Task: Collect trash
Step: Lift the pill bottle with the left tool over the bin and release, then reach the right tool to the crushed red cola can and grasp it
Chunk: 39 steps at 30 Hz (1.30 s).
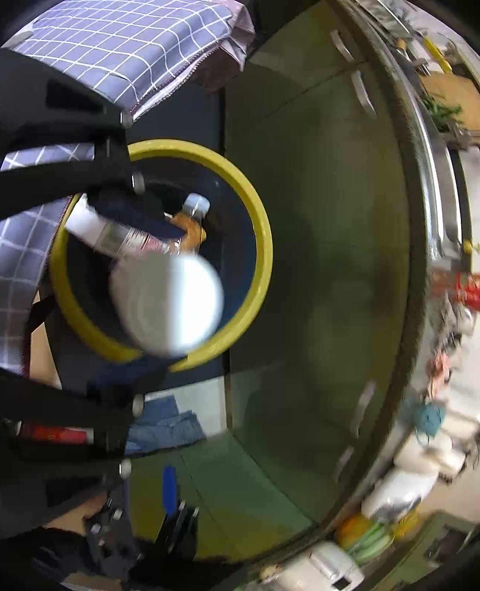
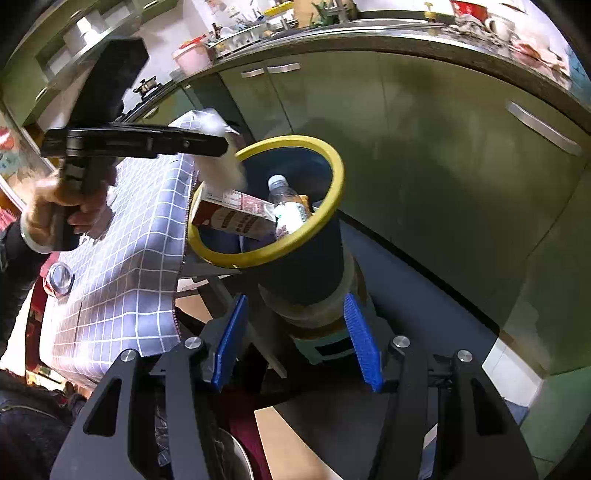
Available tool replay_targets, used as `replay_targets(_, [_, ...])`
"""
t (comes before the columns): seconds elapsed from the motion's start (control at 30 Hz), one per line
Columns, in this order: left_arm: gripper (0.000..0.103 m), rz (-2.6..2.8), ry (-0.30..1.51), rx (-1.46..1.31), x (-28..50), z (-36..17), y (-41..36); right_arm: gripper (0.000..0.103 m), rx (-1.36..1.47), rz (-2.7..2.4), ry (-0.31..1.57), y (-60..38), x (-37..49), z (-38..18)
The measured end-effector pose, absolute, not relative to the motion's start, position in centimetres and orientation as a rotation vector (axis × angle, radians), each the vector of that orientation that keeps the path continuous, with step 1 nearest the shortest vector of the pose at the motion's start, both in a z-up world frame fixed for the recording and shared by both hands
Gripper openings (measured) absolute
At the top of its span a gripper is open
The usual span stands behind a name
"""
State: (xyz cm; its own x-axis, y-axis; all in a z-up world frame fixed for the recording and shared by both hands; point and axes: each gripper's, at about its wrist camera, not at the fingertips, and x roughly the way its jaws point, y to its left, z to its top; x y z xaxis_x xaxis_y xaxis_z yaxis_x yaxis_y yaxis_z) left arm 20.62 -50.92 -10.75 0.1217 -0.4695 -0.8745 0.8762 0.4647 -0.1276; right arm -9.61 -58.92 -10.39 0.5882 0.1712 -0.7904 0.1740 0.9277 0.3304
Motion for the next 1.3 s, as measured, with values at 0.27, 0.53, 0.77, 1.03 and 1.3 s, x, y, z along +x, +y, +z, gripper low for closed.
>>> replay_targets(0.27, [0.075,-1.030,0.989,0.413,19.7,-6.7,-46.0,0.055,0.401,0.019,0.949,-58.5,-9.4,-10.6])
replay_targets(0.53, [0.083,-0.964,0.871,0.327,16.3,1.4,-32.9,0.063,0.306,0.151,0.957,-54.6,-7.0,-8.9])
replay_targets(0.77, [0.090,-0.805,0.761,0.232,11.9,5.8,-19.7,0.073,0.118,0.428,0.943,-45.6,-2.4,-5.3])
replay_targets(1.03, [0.096,-0.512,0.694,0.079,7.5,7.1,-5.4,0.085,-0.218,0.795,0.891,-30.3,3.0,-1.6])
replay_targets(1.3, [0.096,-0.346,0.706,-0.032,4.2,5.2,2.6,0.088,-0.533,1.128,0.923,-14.8,6.2,-1.7])
